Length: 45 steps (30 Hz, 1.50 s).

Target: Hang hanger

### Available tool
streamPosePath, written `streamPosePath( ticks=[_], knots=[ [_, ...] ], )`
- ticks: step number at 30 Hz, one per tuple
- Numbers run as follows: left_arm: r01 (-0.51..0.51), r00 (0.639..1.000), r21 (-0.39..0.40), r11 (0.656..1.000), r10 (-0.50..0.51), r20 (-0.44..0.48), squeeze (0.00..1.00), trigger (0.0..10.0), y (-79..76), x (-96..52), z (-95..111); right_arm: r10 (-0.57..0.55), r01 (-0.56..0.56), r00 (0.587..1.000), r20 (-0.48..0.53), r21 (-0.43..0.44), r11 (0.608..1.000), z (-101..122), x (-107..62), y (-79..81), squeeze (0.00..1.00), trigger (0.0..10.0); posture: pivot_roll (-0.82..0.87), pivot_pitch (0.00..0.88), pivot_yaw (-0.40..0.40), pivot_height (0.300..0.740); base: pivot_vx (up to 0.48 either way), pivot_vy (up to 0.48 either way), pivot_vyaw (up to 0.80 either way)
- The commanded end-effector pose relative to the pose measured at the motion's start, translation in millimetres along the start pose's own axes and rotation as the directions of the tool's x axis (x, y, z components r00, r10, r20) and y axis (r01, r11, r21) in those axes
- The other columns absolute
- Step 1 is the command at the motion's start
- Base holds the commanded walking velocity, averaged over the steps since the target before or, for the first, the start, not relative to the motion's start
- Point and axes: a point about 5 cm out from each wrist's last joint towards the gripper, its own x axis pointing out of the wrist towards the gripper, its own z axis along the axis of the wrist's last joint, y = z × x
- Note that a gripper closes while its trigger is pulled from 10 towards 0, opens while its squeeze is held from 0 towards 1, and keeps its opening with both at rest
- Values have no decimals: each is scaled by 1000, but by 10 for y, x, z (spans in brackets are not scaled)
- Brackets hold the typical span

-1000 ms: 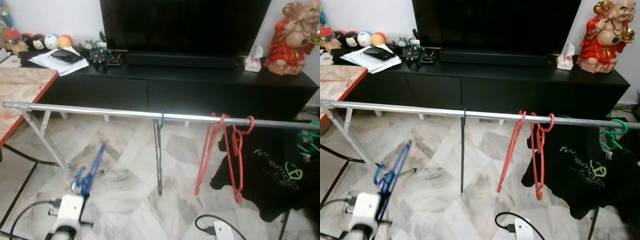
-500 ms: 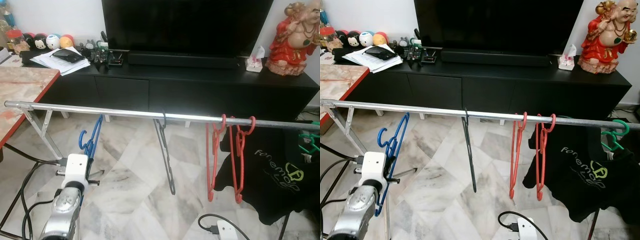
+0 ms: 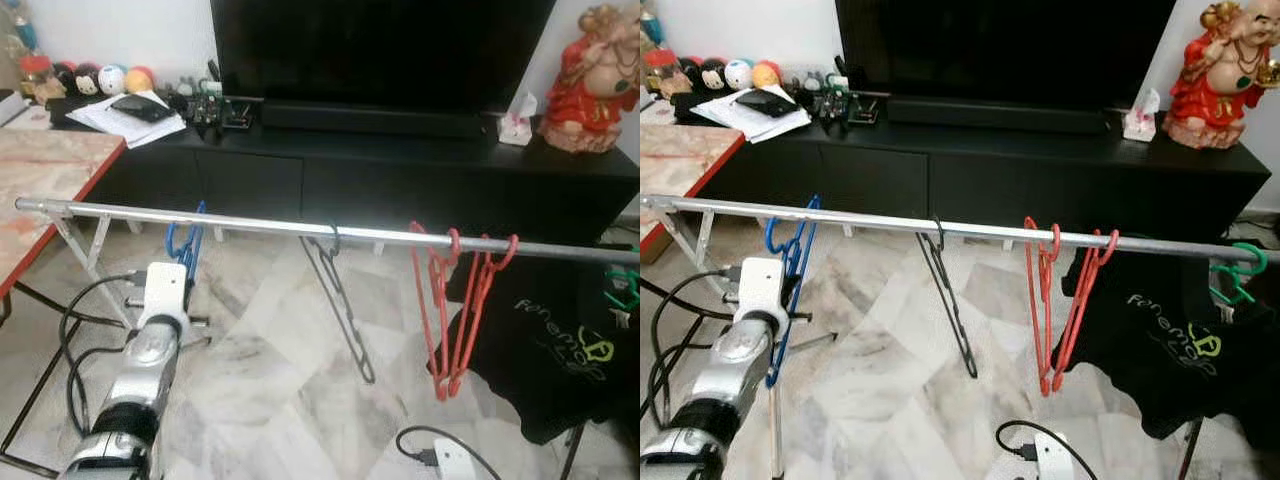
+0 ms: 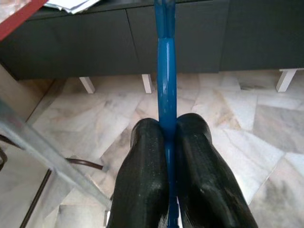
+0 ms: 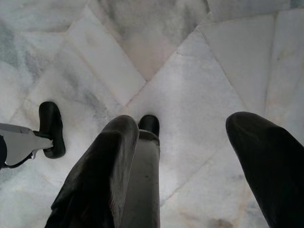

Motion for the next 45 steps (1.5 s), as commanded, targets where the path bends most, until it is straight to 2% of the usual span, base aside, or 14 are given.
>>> streamPosePath(
  ticks=[1,6,10,16,22,32,33,36,39,41,45],
  knots=[
    [-16,1000,-16,1000,16,-17,0,10000,-28,39,36,-11,11,1000,2,0,1000,1,-3,-27,0,10000,-16,30,-71,740,0,0,0],
    [-47,999,-35,998,47,-20,0,10000,-56,123,171,-7,7,1000,4,-1,1000,8,-1,-15,0,10000,-11,35,-72,740,0,0,0],
    [-63,994,-45,997,58,-97,0,10000,-56,160,143,-6,6,1000,5,0,1000,13,-1,-15,0,10000,-13,35,-72,740,0,0,0],
    [-47,969,9,999,48,-242,0,10000,-55,129,-62,-4,4,1000,4,0,1000,8,-1,-13,0,10000,-13,27,-73,740,0,0,0],
    [-21,950,16,1000,25,-311,0,10000,-113,59,-244,-3,3,1000,0,-5,1000,-1,-3,-23,0,10000,-11,26,-80,740,0,0,0],
    [-2,922,45,999,19,-386,0,10000,-122,-15,-410,-5,5,1000,-3,-6,1000,-7,-4,-24,0,10000,-16,20,-78,740,0,0,0],
    [-7,924,44,999,23,-383,0,10000,-120,-18,-413,-5,4,1000,-3,-6,1000,-7,-4,-24,0,10000,-16,20,-78,740,0,0,0],
    [-36,957,12,999,38,-288,0,10000,-115,21,-297,-5,5,1000,-4,-8,1000,-7,-4,-23,0,10000,-9,21,-80,740,0,0,0],
    [-47,971,-6,999,45,-233,0,10000,-104,61,-185,-4,4,1000,-5,-11,1000,-6,-3,-20,0,10000,-7,23,-80,740,0,0,0],
    [-52,973,8,999,52,-225,0,10000,-89,89,-122,-2,2,1000,-4,-10,1000,-6,-3,-16,0,10000,-8,23,-77,740,0,0,0],
    [-45,967,24,999,50,-250,0,10000,-84,92,-133,-1,1,1000,-3,-7,1000,-6,-2,-9,0,10000,-9,24,-74,740,0,0,0]
  ],
)
